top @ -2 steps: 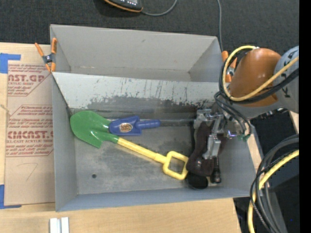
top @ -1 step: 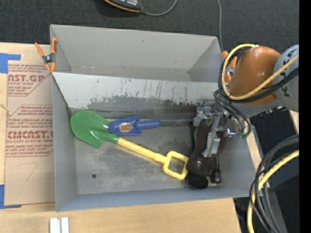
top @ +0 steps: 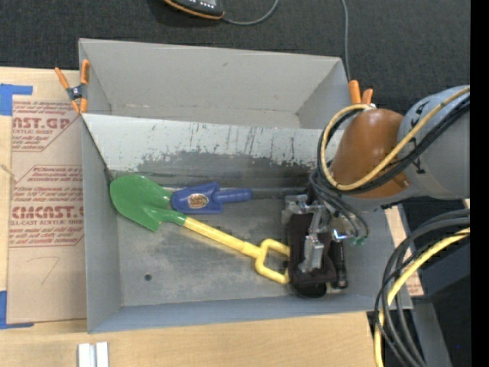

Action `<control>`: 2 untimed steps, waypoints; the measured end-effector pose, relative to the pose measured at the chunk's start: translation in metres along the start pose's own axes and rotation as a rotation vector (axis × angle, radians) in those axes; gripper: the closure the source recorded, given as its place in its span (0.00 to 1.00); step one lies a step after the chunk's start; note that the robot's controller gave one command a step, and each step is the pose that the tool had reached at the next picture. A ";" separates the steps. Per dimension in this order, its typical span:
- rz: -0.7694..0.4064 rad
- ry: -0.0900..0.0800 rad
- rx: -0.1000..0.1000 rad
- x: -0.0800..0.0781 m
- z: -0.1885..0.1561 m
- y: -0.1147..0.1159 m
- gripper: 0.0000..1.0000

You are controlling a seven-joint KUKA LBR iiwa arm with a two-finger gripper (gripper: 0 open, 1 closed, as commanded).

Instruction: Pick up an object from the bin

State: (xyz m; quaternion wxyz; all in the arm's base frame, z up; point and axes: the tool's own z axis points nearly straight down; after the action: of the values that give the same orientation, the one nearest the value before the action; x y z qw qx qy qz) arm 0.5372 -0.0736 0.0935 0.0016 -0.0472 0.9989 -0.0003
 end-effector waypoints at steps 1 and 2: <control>0.018 -0.001 -0.001 -0.005 -0.007 -0.006 0.00; 0.092 -0.006 -0.001 -0.010 -0.013 -0.021 0.00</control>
Offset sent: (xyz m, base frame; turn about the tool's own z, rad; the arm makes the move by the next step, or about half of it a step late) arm 0.0167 -0.0353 0.0165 0.1669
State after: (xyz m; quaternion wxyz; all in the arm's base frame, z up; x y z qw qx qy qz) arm 0.5491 -0.0931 0.1066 0.0043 -0.0014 1.0000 0.0001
